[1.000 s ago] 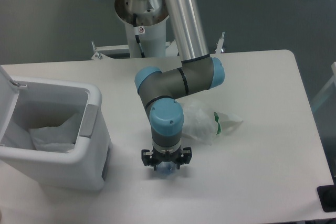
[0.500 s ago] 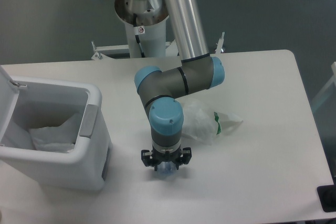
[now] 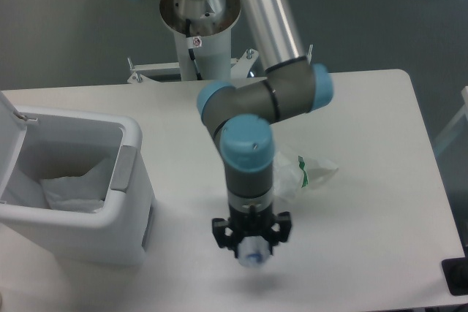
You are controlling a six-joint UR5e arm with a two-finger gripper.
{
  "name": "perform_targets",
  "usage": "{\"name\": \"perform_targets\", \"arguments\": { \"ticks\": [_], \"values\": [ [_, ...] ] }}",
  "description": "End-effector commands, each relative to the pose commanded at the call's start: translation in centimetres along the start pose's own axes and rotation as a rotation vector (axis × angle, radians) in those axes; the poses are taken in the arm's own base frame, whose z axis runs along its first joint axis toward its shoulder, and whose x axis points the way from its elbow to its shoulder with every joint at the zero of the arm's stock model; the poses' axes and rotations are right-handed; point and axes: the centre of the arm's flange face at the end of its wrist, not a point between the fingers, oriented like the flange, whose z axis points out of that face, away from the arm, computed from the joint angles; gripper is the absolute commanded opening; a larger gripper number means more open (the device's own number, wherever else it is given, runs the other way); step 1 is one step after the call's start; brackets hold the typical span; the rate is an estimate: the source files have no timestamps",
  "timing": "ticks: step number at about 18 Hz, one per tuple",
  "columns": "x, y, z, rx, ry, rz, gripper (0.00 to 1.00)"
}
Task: Place the trash in the trash can
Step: 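Lift the clear bottle up off the table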
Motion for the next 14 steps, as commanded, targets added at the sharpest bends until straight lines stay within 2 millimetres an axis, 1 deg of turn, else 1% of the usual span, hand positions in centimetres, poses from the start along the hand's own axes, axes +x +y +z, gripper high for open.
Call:
{"name": "perform_targets", "arguments": {
  "ticks": [1,3,4,5,6,7,8,9,11,12,13,14],
  "values": [
    [-0.3,-0.6,-1.9,0.031,-0.004,-0.014,0.68],
    [-1.7,-1.7,-5.6,0.102,-0.017,-0.043,0.68],
    [-1.7,-2.3,-7.2,0.139,-0.012,-0.054,0.68],
    [-1.5,-2.6,-8.2,0.165,0.003,-0.064,0.65],
    [-1.2,-2.7,-8.7,0.177,0.029,-0.070,0.53],
    [-1.0,-2.8,-9.1,0.186,0.054,-0.072,0.51],
    [-0.9,-3.0,-9.4,0.197,0.075,-0.080,0.54],
    [-0.8,-3.1,-10.3,0.211,0.085,-0.091,0.58],
    [-0.5,-3.3,-12.4,0.236,0.082,-0.090,0.59],
    [0.0,-3.4,-13.2,0.246,0.085,-0.086,0.59],
    [0.3,-3.4,-14.4,0.262,0.088,-0.086,0.59],
    [0.7,-3.5,-16.2,0.285,0.098,-0.084,0.59]
  ]
}}
